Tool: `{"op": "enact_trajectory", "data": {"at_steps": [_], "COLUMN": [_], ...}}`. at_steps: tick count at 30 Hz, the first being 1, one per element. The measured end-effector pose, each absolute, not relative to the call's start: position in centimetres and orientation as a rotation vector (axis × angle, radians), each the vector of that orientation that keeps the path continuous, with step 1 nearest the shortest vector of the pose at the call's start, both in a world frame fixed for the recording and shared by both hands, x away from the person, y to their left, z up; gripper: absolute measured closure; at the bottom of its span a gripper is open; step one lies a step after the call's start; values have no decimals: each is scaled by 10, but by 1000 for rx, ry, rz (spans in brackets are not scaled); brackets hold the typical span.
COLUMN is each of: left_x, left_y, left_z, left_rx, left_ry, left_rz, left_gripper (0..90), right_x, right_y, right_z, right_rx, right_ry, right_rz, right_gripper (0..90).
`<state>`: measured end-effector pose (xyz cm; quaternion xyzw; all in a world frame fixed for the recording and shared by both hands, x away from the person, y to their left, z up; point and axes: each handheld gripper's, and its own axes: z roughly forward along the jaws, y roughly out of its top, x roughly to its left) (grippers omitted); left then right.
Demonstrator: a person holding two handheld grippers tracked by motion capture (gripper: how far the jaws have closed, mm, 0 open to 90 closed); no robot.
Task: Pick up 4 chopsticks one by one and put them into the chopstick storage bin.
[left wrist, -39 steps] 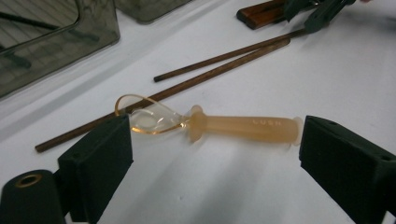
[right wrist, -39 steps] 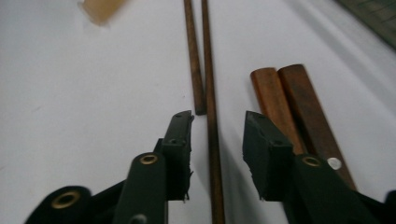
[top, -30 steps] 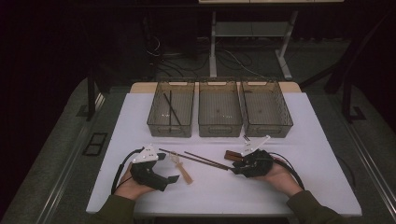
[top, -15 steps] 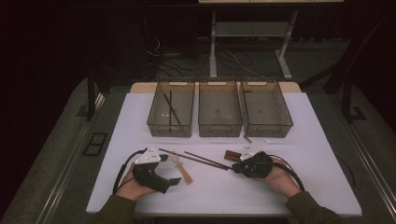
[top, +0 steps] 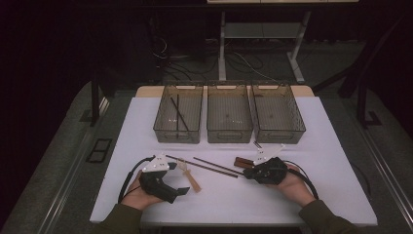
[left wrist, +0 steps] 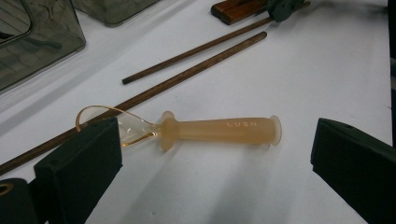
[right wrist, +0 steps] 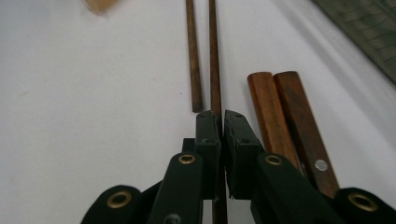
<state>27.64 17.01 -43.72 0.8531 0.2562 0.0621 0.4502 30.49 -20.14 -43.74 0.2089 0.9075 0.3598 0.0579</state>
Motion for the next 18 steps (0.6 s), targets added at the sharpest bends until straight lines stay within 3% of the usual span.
{"op": "enact_trajectory", "data": {"at_steps": [18], "left_x": [276], "left_y": [170], "left_z": [-437], "left_rx": [2096], "left_ry": [629], "left_rz": [155], "left_gripper": [13], "right_x": [304], "right_y": [-223], "right_z": [-414], "right_rx": [684], "right_ry": [2640], "right_rz": [1298], "right_gripper": [850]}}
